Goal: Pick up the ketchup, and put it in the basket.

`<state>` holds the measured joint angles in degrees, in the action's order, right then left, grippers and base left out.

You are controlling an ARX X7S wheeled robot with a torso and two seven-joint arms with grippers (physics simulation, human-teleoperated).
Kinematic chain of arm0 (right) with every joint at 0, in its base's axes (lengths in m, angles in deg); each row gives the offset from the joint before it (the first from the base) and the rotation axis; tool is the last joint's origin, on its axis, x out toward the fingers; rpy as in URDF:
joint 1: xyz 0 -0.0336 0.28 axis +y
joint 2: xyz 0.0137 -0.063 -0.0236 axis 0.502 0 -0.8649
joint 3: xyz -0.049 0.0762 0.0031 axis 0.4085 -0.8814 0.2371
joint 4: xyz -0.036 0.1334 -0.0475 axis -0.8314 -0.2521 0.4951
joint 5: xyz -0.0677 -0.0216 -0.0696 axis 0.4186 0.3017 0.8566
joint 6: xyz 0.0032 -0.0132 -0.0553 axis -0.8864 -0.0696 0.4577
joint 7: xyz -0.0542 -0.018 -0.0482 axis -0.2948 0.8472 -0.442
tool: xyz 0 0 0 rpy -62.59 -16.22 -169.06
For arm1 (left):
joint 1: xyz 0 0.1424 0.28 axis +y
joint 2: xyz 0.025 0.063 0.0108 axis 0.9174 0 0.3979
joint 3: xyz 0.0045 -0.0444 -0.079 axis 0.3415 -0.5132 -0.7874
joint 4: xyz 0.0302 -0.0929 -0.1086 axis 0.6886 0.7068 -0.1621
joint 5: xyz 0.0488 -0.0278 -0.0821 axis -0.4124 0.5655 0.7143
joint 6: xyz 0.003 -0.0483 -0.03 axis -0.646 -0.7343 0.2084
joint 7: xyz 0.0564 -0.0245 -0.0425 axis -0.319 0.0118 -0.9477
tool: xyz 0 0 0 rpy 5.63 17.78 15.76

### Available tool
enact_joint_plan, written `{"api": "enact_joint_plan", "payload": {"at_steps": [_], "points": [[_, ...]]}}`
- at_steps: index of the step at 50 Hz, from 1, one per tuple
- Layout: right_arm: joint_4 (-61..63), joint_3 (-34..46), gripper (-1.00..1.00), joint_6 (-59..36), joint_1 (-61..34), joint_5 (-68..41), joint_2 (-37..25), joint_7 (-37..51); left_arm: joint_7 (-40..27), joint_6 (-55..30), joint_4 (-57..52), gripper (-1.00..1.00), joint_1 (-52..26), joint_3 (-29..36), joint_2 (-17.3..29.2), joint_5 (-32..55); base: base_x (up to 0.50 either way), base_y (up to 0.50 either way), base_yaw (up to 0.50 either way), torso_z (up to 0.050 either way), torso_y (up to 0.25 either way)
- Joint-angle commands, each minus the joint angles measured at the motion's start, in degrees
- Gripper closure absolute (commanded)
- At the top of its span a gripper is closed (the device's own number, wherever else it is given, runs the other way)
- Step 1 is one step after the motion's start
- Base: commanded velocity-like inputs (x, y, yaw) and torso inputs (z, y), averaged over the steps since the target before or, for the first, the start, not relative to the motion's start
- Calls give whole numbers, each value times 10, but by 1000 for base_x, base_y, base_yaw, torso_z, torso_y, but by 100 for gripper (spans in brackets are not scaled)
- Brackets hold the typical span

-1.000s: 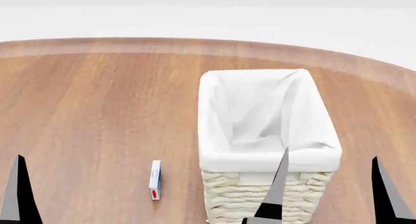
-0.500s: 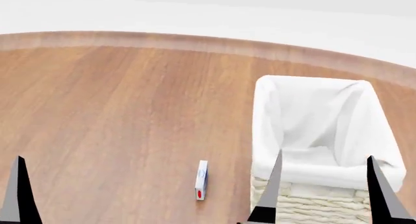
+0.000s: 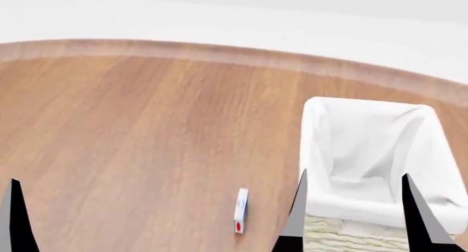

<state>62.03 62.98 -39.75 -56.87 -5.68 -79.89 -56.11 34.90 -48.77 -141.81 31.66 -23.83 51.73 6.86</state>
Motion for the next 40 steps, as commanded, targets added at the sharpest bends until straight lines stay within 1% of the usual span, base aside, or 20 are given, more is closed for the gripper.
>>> {"api": "enact_joint_plan", "payload": {"at_steps": [1,29,32,40], "points": [[2,4,-100,1,-2,-9,-9,7,-4,6,-2,-100,-1,0,7,10,0,0,0,49,0],[13,8,-100,-5,-6,-21,-24,22,-24,9,-4,-100,-3,13,26,14,0,0,0,49,-1],[13,10,-100,-4,-6,-21,-25,23,-26,-8,-7,-100,-8,25,32,3,0,0,0,49,-87],[14,10,-100,-2,-7,-25,-28,26,-30,-2,-2,-100,-8,28,36,4,0,0,0,47,-151]]}}
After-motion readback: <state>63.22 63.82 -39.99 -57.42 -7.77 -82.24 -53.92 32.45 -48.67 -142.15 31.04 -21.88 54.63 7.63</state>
